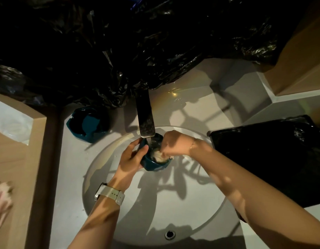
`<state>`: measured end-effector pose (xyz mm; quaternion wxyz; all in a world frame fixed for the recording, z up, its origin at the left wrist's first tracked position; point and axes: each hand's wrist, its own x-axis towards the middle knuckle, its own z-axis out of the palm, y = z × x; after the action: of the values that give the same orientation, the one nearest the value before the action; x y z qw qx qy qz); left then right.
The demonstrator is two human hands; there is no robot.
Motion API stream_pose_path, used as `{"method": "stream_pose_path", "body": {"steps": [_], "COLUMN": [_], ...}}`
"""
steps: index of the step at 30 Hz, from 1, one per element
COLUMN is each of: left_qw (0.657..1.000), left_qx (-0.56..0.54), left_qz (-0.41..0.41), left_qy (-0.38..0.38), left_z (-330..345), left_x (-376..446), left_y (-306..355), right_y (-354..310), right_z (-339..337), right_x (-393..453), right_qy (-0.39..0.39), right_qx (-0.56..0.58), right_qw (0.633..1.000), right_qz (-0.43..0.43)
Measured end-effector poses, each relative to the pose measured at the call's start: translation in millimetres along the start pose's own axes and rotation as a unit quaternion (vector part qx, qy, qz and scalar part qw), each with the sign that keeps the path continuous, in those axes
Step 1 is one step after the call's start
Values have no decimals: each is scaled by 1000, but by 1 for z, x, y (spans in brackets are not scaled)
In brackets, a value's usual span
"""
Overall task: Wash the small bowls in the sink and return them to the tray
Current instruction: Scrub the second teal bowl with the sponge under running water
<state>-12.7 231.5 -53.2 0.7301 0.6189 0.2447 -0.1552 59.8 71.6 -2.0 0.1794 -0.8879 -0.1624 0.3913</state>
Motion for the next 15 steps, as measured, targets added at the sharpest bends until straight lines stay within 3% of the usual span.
{"method": "stream_pose_path", "body": {"steps": [3,6,11,15], "left_qw": [1000,999,1000,1000], "left_qx": [-22,-22,-14,-15], "left_qz": [-14,-16,2,5], "left_qy": [6,19,5,-17], "left_z": [2,-3,-14,-3], "left_x": [-5,-7,-6,-7], "left_y": [-3,-4,-3,-4], "right_y": [-9,-13,-13,-5], "right_z": [18,45,29,13], "right_x": [11,14,-10,-16], "right_qy": [75,128,7,31], "right_qx": [-26,73,294,34], "right_qw": [997,988,955,999], "right_qz": [7,-39,-47,3]}}
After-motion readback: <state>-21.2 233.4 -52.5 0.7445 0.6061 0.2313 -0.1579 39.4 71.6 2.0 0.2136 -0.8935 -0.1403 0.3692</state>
